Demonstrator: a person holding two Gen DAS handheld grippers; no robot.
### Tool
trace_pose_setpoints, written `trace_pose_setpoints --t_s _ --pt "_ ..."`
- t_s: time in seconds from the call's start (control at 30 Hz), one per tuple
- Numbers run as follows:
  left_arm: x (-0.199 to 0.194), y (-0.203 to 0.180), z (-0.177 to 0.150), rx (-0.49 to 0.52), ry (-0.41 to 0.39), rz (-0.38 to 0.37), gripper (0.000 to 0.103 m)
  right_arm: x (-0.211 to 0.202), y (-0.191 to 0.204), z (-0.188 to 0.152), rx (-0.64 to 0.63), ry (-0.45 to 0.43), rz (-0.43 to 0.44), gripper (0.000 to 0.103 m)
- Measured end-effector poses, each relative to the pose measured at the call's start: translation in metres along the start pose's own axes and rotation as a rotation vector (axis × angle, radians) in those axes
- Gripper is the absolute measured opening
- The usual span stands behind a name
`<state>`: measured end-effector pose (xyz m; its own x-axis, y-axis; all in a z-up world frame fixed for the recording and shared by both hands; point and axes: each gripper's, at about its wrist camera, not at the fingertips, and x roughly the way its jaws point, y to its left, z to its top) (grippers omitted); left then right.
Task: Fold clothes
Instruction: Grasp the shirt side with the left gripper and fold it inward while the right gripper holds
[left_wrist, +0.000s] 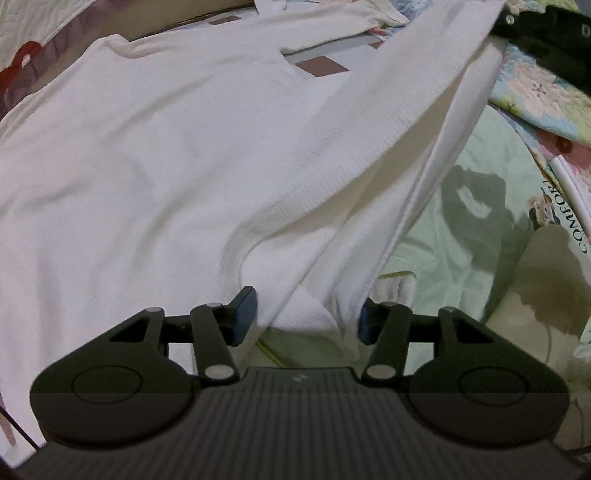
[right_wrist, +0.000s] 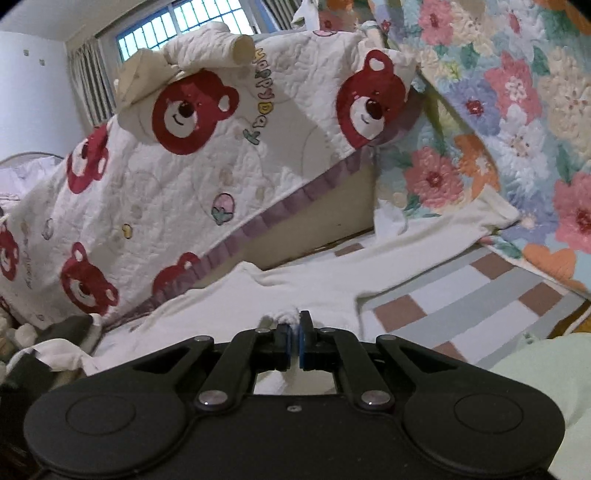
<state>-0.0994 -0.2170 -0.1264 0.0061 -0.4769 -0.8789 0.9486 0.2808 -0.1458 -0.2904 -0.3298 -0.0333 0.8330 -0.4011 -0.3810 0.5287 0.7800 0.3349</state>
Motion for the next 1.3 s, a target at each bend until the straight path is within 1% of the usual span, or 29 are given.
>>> trace_pose_setpoints --t_s 0.07,0.1,0.13,0.17,0.2,0.3,0.4,0.47,0.53,0.6,0.7,0.77,0.83,0.9,1.0,1.03,1.1,1.13,1.2,1.23,1.27,1.3 --pt "-0.001 -0.002 -0.001 0.047 -0.011 0.007 0.054 -0.001 0.004 0.004 -0.018 -0.004 0.012 0.004" --pt "-0.002 -0.003 -0.001 0.071 -0.015 0.009 0.051 -0.002 0.004 0.008 -0.006 -0.008 0.031 0.004" --pt "-0.007 -0.004 -0.002 0.110 -0.020 -0.012 0.034 -0.003 0.003 0.012 0.008 -0.011 0.048 0.004" --pt "-0.011 -0.006 -0.003 0.149 -0.026 -0.032 0.021 -0.004 0.003 0.015 0.013 -0.011 0.056 0.004" --pt "-0.017 -0.009 -0.005 0.213 -0.034 -0.042 0.004 -0.005 0.003 0.018 0.016 -0.010 0.063 0.004" --pt "-0.043 -0.023 -0.014 0.437 -0.111 0.013 0.003 -0.009 0.007 0.023 -0.001 -0.013 0.042 0.004" --pt "-0.070 -0.031 -0.020 0.617 -0.191 0.054 0.003 -0.014 0.005 0.024 0.001 -0.022 0.028 0.004" --pt "-0.091 -0.042 -0.032 0.788 -0.310 0.112 0.003 -0.020 0.003 0.023 0.015 -0.029 0.024 0.004" --pt "-0.104 -0.047 -0.043 0.849 -0.364 0.132 0.003 -0.029 -0.002 0.018 0.030 -0.037 0.011 0.004" --pt "-0.095 -0.050 -0.042 0.785 -0.290 0.075 0.003 -0.037 -0.008 0.011 0.046 -0.034 0.000 0.004" --pt "-0.083 -0.053 -0.041 0.687 -0.181 -0.010 0.003 -0.041 -0.017 -0.007 0.052 0.011 -0.057 0.004" --pt "-0.063 -0.054 -0.036 0.612 -0.108 -0.035 0.003 -0.040 -0.026 -0.021 0.068 0.045 -0.091 0.004" --pt "-0.044 -0.055 -0.031 0.536 -0.036 -0.060 0.007 -0.038 -0.034 -0.030 0.078 0.074 -0.116 0.004" --pt "-0.025 -0.055 -0.031 0.508 0.013 -0.048 0.008 -0.035 -0.040 -0.036 0.080 0.093 -0.131 0.004" --pt "-0.011 -0.057 -0.042 0.589 0.021 -0.019 0.009 -0.030 -0.050 -0.044 0.084 0.122 -0.154 0.004" --pt "-0.006 -0.056 -0.044 0.602 0.037 -0.019 0.009 -0.028 -0.054 -0.046 0.085 0.132 -0.162 0.004" --pt "-0.005 -0.051 -0.042 0.555 0.080 -0.081 0.005 -0.025 -0.060 -0.052 0.087 0.151 -0.177 0.004" --pt "-0.005 -0.049 -0.041 0.531 0.102 -0.112 0.005 -0.026 -0.062 -0.051 0.093 0.142 -0.164 0.004" --pt "-0.015 -0.050 -0.039 0.520 0.090 -0.142 0.005 -0.031 -0.063 -0.046 0.100 0.108 -0.125 0.004" --pt "-0.020 -0.052 -0.040 0.530 0.071 -0.143 0.004 -0.036 -0.061 -0.046 0.077 0.087 -0.104 0.004" --pt "-0.025 -0.050 -0.039 0.519 0.063 -0.159 0.004 -0.041 -0.059 -0.046 0.050 0.067 -0.084 0.004" --pt "-0.024 -0.048 -0.038 0.497 0.075 -0.171 0.004 -0.043 -0.057 -0.047 0.001 0.070 -0.102 0.004"
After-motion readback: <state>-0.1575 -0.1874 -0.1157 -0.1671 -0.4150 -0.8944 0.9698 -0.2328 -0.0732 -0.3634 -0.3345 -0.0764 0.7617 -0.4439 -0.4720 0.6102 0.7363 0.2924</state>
